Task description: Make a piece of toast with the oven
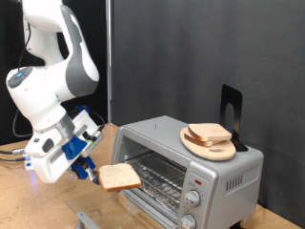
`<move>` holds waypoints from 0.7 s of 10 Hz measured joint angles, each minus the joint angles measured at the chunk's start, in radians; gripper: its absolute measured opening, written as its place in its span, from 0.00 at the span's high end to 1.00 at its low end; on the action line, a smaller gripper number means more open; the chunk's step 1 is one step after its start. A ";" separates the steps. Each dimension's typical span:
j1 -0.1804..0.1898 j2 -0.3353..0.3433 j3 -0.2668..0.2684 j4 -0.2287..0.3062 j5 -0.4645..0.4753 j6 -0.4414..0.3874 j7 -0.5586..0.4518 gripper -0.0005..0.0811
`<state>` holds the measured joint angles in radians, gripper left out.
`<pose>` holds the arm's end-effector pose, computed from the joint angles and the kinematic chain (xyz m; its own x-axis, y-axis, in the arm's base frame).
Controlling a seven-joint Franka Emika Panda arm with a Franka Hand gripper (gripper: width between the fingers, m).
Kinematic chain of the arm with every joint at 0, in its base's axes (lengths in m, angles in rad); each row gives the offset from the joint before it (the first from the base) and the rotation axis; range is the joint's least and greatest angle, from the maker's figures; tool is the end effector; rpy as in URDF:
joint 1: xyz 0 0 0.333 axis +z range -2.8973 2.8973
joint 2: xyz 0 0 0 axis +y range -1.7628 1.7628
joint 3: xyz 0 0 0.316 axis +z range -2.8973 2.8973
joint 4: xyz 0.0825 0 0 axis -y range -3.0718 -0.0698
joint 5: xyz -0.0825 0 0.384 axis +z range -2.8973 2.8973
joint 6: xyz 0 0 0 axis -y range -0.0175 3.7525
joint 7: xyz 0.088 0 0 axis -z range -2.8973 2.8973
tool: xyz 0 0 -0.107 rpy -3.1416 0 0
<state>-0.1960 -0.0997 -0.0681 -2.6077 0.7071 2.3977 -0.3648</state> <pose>0.4084 -0.1047 0.2800 0.9029 -0.4250 -0.0646 -0.4078 -0.7991 -0.4417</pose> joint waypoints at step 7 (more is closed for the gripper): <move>0.016 0.000 0.096 0.007 -0.125 0.015 0.122 0.51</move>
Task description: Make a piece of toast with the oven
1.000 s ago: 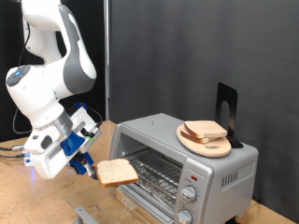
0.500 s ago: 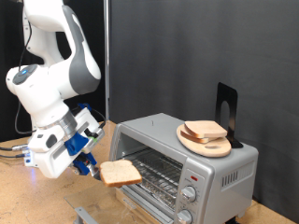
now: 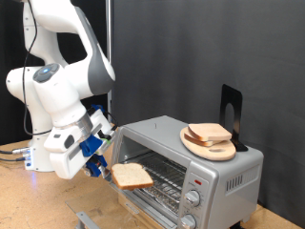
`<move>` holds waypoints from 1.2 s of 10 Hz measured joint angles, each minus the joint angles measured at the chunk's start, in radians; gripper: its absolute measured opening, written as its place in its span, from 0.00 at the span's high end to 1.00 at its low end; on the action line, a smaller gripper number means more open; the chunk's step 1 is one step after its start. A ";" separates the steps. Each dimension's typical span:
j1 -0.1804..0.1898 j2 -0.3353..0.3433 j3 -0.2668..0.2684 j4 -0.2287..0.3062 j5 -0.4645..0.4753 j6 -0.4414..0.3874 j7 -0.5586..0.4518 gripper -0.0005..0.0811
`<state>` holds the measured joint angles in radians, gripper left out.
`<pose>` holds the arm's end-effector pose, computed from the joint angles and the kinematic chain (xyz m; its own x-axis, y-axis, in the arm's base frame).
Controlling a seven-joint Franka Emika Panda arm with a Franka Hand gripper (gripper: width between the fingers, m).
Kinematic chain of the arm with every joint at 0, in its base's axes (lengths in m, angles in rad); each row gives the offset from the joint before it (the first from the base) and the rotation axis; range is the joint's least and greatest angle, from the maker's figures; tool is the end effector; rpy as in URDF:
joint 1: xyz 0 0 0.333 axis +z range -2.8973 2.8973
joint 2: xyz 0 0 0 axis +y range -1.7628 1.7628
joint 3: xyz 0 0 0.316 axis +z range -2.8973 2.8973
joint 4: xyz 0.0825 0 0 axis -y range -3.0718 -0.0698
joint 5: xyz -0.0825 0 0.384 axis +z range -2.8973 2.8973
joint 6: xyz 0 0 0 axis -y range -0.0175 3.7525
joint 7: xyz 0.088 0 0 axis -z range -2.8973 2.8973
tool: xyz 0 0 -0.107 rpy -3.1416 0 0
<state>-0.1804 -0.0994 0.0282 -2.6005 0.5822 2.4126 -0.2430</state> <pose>0.4208 -0.0616 0.2832 0.9360 -0.3433 -0.0775 -0.3477 -0.8677 -0.3553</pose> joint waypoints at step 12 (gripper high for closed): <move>0.001 -0.032 0.069 0.008 -0.214 -0.083 -0.092 0.51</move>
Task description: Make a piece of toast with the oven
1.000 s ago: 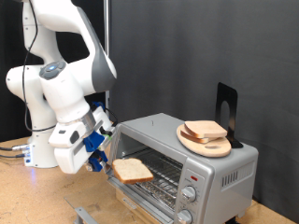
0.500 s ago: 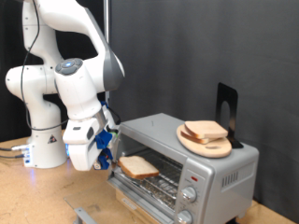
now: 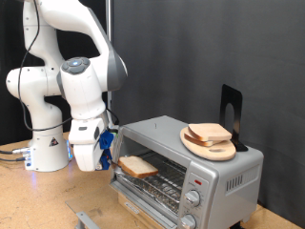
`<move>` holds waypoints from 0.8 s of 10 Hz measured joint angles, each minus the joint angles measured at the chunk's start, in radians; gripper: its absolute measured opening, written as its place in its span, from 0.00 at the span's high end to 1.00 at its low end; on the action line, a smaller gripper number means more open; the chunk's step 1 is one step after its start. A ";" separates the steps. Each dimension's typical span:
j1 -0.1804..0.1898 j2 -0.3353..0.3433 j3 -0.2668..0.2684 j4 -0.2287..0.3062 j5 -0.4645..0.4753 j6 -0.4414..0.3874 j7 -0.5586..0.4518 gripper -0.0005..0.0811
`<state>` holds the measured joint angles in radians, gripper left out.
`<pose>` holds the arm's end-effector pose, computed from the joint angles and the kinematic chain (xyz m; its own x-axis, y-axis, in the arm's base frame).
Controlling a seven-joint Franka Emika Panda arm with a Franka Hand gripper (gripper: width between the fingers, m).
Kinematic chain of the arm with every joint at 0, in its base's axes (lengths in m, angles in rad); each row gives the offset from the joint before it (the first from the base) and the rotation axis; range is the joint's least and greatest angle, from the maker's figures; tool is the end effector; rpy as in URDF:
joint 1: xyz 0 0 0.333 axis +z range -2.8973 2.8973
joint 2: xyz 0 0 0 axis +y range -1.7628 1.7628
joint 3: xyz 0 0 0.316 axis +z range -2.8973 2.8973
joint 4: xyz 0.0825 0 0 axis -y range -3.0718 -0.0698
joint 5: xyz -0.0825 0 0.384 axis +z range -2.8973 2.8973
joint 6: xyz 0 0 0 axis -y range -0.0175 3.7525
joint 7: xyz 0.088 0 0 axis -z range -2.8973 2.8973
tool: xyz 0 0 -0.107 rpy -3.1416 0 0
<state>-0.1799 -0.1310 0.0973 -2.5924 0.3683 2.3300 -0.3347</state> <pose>0.4193 -0.0294 0.2932 0.9969 -0.0117 -0.0783 -0.0313 -0.9666 -0.2542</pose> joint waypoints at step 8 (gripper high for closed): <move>-0.058 -0.021 -0.037 0.009 -0.094 -0.101 0.019 0.51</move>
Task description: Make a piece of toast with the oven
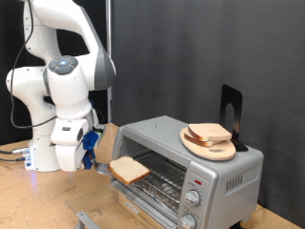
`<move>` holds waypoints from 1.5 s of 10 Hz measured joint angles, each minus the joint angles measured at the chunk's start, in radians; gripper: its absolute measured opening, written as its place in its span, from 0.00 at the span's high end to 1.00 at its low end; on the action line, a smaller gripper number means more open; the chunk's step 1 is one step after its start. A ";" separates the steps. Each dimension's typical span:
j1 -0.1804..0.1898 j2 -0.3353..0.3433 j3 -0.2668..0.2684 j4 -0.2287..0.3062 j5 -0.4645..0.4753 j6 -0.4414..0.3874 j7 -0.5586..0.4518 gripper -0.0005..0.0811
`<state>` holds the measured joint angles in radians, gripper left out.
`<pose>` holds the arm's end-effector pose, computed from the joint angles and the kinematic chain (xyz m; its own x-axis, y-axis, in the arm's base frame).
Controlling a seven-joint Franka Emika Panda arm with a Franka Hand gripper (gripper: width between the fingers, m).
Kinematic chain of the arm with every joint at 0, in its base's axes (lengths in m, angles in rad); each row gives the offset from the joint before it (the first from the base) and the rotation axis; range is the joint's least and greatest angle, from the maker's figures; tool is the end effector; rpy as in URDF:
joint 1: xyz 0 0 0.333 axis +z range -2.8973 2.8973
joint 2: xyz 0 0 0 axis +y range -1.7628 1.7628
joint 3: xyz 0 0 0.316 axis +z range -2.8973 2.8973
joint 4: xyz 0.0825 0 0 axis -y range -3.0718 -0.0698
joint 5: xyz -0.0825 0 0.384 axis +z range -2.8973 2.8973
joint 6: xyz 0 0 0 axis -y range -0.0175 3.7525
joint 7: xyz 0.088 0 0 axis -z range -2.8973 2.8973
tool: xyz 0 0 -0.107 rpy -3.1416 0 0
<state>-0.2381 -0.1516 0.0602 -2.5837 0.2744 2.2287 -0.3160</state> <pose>0.4069 -0.0653 0.2982 0.9876 -0.0357 -0.1529 -0.0702 -0.9715 -0.2264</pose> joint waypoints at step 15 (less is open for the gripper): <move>0.012 0.002 0.076 0.054 0.031 -0.081 0.161 0.51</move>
<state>-0.2258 -0.1492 0.1360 -2.5293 0.3053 2.1480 -0.1546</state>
